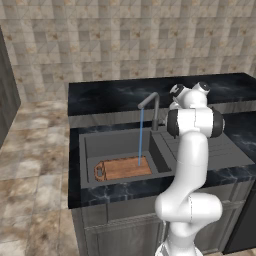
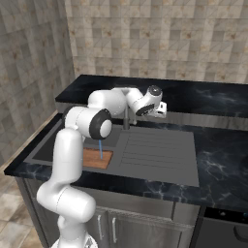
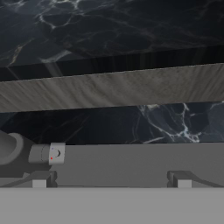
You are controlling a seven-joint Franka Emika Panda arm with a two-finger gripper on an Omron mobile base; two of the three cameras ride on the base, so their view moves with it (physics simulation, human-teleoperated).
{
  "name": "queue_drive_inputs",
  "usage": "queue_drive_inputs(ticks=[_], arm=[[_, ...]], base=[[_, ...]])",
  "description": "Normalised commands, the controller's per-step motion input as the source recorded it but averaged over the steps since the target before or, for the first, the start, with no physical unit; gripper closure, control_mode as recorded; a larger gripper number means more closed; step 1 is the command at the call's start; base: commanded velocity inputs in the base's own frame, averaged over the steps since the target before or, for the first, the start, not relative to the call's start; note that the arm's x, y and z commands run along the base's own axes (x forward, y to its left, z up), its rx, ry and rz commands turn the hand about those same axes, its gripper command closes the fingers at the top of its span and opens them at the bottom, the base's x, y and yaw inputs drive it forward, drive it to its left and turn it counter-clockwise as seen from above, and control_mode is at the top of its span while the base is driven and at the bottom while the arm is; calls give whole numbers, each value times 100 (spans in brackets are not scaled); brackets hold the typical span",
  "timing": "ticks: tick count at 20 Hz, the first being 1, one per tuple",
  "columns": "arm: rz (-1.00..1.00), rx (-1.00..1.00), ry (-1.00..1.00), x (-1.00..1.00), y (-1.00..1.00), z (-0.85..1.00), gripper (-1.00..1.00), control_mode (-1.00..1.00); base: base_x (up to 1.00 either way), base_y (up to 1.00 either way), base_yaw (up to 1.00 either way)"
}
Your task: Turn on the sink faucet with hot water and rinse the cutting board for ten seconds, then turn off the faucet. Push the cutting board to reach the water if necessary.
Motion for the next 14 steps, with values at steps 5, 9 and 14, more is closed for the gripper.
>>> queue_drive_inputs(ticks=[5, 9, 14], arm=[[0, 0, 0, 0, 0, 0, -100, -100], [0, 0, 0, 0, 0, 0, -100, -100], [0, 0, 0, 0, 0, 0, -100, -100]], base=[[0, 0, 0], [0, 0, 0], [0, 0, 0]])
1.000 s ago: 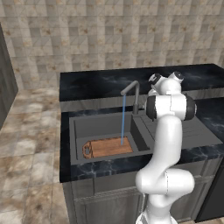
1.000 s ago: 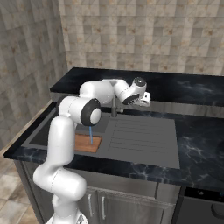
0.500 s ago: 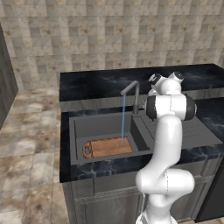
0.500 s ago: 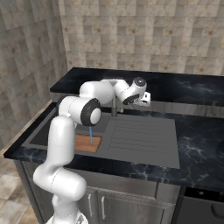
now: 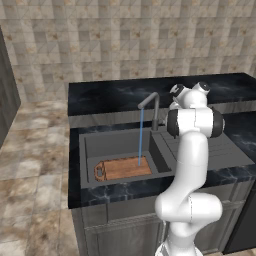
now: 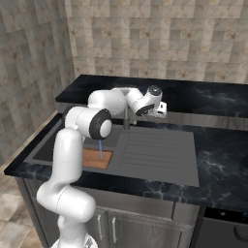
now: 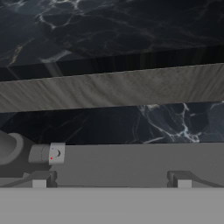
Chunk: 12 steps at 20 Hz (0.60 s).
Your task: Turn on the sink faucet with hot water and rinse the cutting board for ten seconds, then turn off the faucet. Push the cutting board to reach the water if necessary.
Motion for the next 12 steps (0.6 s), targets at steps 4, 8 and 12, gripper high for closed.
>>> queue_drive_inputs(ticks=[4, 8, 12], arm=[[0, 0, 0, 0, 0, 0, -100, -100], [0, 0, 0, 0, 0, 0, -100, -100], [0, 0, 0, 0, 0, 0, -100, -100]], base=[[0, 0, 0], [0, 0, 0], [0, 0, 0]])
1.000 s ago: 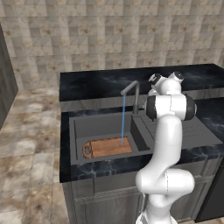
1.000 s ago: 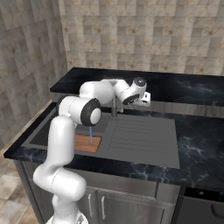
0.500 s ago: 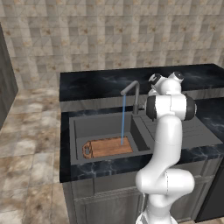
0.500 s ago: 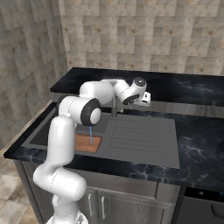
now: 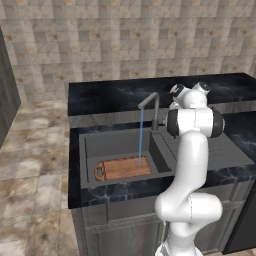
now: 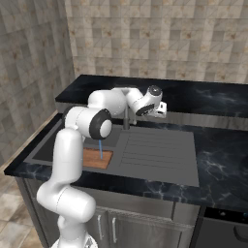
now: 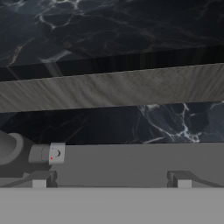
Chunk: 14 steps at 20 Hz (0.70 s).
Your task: Turn on the sink faucet with hot water and rinse the cutting board for ten seconds, then turn off the faucet. Push the cutting board to reach the water if necessary.
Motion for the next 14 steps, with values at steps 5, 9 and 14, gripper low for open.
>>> queue_drive_inputs(ticks=[5, 9, 14], arm=[[0, 0, 0, -9, 0, -3, -100, -100], [0, 0, 0, -12, 0, -6, -100, -100], [0, 0, 0, -13, 0, -5, -100, -100]], base=[[0, 0, 0], [0, 0, 0], [0, 0, 0]])
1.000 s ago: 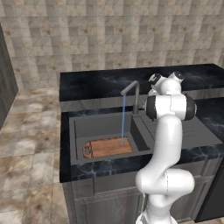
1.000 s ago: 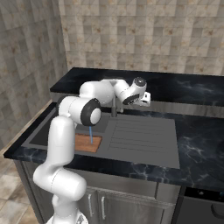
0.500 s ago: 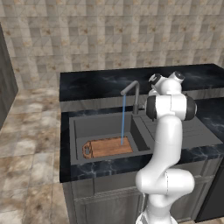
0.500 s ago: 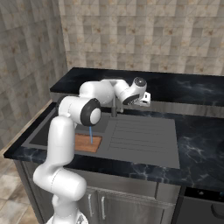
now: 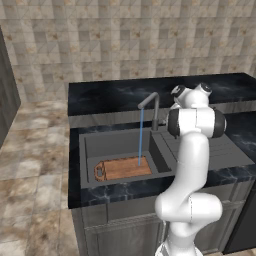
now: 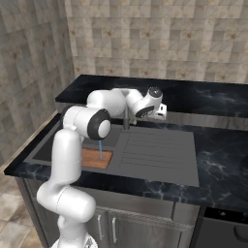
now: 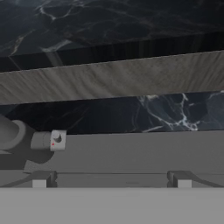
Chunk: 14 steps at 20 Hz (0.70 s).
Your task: Turn on the sink faucet with hot water and rinse the cutting board for ten seconds, then turn off the faucet. Push the cutting board to reach the water if necessary.
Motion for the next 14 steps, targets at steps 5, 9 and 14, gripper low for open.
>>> queue_drive_inputs(ticks=[5, 9, 14], arm=[[0, 0, 0, -8, 0, -2, -100, -100], [0, 0, 0, 0, -2, 0, -100, -100], [0, 0, 0, 10, -13, 0, -100, -100]], base=[[0, 0, 0], [0, 0, 0], [0, 0, 0]])
